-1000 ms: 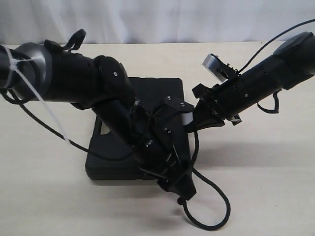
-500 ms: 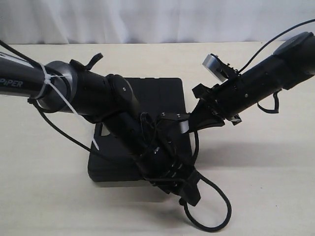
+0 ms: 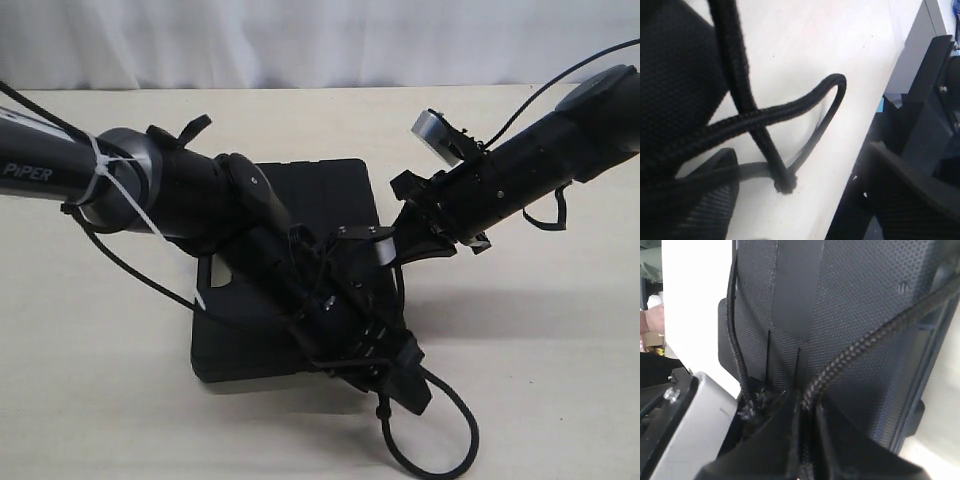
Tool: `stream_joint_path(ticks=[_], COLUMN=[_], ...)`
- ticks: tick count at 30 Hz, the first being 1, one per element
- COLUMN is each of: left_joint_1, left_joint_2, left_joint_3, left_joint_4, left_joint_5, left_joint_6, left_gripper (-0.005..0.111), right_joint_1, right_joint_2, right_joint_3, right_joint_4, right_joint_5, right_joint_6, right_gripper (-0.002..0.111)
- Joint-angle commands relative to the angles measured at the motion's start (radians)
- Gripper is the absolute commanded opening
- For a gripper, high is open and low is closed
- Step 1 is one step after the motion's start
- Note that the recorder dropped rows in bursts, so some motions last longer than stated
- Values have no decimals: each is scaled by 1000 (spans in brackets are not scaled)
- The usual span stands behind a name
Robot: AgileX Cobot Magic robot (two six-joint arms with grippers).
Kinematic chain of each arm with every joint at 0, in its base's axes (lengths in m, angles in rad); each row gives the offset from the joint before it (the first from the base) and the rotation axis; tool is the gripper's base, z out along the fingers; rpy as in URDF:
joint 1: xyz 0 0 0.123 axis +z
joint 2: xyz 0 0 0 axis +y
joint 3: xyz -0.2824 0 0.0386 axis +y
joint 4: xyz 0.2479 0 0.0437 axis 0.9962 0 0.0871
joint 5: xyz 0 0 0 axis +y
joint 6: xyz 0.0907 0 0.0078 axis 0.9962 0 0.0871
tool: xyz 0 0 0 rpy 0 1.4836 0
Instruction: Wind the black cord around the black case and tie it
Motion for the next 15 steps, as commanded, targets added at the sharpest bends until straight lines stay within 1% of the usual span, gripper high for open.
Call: stream_joint_path(ticks=[1, 7, 13, 15], left_joint_1=[21, 49, 51, 51], left_joint_2=[12, 12, 12, 12], left_joint_3=[-5, -5, -5, -5], left_joint_4=[-18, -15, -15, -15], left_joint_5=[-104, -207, -331, -377], left_joint_6=[15, 25, 96, 103], left_gripper=[66, 66, 66, 64], right_joint_1=[1, 1, 1, 1], right_joint_2=[-10, -10, -10, -10], right_joint_3=[6, 6, 6, 6], right_joint_4=[9, 9, 9, 9], right_joint_5=[3, 12, 14, 14], right_joint_6=[-16, -13, 2, 6], right_gripper=[4, 4, 4, 4])
